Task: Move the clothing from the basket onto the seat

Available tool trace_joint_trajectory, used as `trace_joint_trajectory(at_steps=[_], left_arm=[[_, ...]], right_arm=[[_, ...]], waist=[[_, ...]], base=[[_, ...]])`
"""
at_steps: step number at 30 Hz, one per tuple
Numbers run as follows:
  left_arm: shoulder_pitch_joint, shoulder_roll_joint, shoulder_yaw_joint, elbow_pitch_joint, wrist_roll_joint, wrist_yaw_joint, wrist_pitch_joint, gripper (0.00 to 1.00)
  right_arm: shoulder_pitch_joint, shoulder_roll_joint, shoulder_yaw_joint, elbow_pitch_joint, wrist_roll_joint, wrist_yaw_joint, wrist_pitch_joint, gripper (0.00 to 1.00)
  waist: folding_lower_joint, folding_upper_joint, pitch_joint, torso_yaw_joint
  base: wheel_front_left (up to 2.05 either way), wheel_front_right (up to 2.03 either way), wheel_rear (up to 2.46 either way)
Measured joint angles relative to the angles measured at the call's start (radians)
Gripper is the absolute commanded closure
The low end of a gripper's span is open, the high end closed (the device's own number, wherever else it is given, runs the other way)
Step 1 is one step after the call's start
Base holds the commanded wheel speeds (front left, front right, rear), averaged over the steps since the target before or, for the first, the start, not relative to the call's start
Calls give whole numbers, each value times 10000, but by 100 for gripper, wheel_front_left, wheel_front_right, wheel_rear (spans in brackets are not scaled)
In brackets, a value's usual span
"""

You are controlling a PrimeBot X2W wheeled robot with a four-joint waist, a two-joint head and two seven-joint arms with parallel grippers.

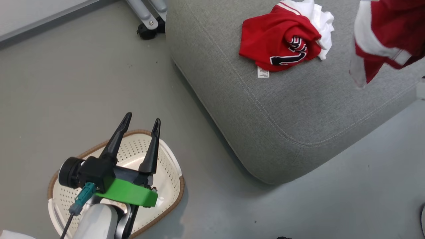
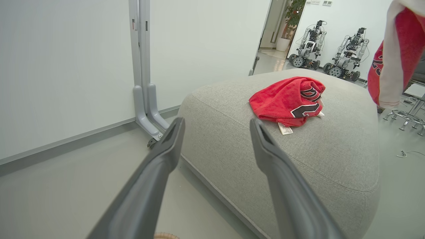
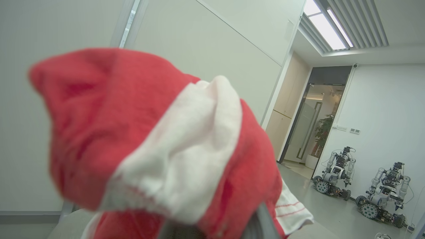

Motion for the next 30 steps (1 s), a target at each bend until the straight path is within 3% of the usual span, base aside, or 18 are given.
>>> trace_joint_trajectory(at_steps=[8, 11, 16, 19, 22, 30], left_arm=[[-1034, 719, -408, -464, 35, 0, 0, 0], [-1363, 970, -527, -485, 130, 0, 0, 0], [-1698, 1181, -773, -489, 194, 0, 0, 0], [-1906, 1229, -869, -500, 194, 0, 0, 0], [-2049, 1229, -917, -558, 194, 0, 0, 0], [-2094, 1271, -928, -610, 207, 0, 0, 0]], right_arm=[[-2186, -612, -838, 575, 102, 2, 0, 100], [-2945, -472, -1448, 1260, 583, 2, 0, 100], [-3723, -771, -1716, 2546, 382, 4, 0, 100], [-3964, -874, -1655, 3361, 107, 4, 0, 100], [-3950, -1172, -800, 4226, -663, 4, 2, 100], [-4077, -771, -836, 6092, -959, 4, 0, 100]], waist=[[0, 0, 1500, 509], [1, 0, 2085, 689], [2, 0, 3003, 1013], [2, 0, 3450, 1230], [2, 0, 3814, 1482], [1, 0, 4497, 2029]], base=[[0, 0, 0], [0, 0, 0], [0, 0, 0], [0, 0, 0], [0, 0, 0], [0, 0, 0]])
